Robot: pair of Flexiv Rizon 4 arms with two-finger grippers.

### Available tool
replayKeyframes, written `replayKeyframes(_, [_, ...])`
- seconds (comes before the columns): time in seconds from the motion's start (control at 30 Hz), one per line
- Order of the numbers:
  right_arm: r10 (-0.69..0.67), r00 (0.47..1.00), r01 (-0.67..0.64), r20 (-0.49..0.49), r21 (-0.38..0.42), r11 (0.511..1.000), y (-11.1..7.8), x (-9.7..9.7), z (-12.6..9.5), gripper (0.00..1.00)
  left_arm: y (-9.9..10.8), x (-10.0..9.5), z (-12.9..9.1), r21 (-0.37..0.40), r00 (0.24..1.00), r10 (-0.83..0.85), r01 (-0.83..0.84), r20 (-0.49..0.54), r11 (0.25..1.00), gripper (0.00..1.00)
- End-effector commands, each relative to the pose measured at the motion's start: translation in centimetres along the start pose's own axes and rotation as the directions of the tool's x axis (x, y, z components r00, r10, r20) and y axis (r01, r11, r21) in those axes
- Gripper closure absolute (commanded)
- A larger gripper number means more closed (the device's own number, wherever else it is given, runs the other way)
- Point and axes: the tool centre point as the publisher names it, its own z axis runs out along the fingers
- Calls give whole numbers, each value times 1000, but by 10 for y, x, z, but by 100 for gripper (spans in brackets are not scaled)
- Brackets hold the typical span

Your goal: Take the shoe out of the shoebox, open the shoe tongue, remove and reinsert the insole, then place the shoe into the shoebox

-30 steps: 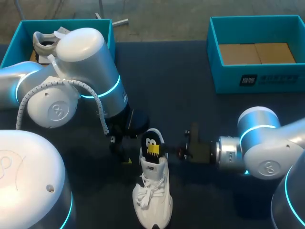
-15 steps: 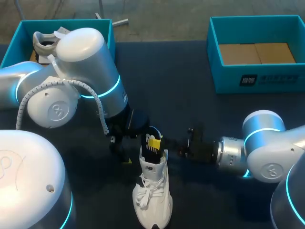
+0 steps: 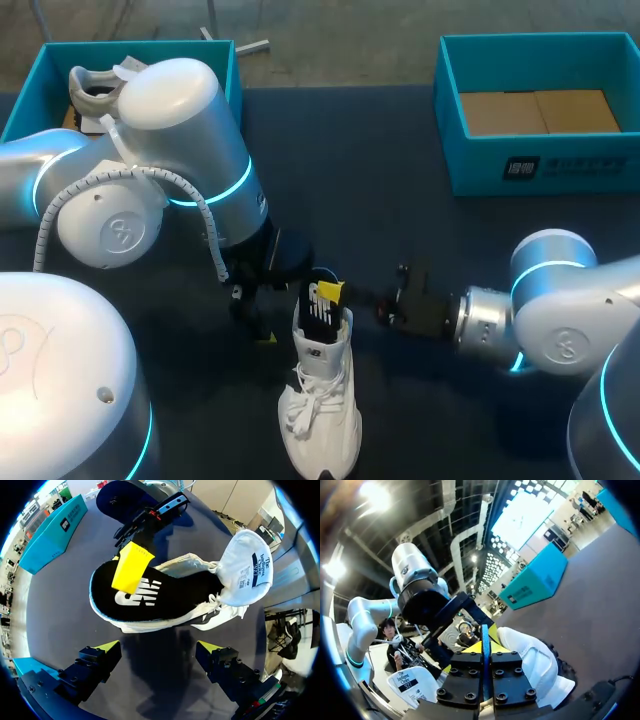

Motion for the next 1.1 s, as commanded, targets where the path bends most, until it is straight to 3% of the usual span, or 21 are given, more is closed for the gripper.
replayKeyframes(0.03, [23, 1000, -23, 3, 15, 1000, -5, -2, 1, 100, 0, 0, 1, -2, 1000, -1, 1, 1, 1000, 0])
replayKeyframes(0.4, [77, 997, -78, 24, 75, 994, -24, 3, -6, 100, 0, 0, 1, -2, 1000, -1, 1, 1, 1000, 0])
replayKeyframes(0.57, [41, 999, -42, 13, 50, 998, -22, 6, -6, 100, 0, 0, 1, -2, 1000, -1, 1, 1, 1000, 0])
replayKeyframes(0.6, [20, 1000, -21, 14, 45, 999, -20, 7, -5, 86, 0, 0, 1, -2, 1000, -1, 1, 1, 1000, 0])
replayKeyframes(0.7, [-36, 999, 36, 5, 24, 999, -13, 11, -4, 62, 0, 0, 1, -2, 1000, -1, 1, 1, 1000, 0])
replayKeyframes(0.83, [-92, 996, 92, 4, -6, 996, -5, 14, -5, 52, 0, 0, 1, -2, 1000, -1, 1, 1, 1000, 0])
replayKeyframes(0.97, [-116, 993, 116, 9, -21, 993, 1, 13, -6, 55, 0, 0, 1, -2, 1000, -1, 1, 1, 1000, 0])
replayKeyframes(1.1, [-121, 993, 122, 11, -26, 992, 3, 12, -6, 68, 0, 0, 1, -2, 1000, -1, 1, 1, 1000, 0])
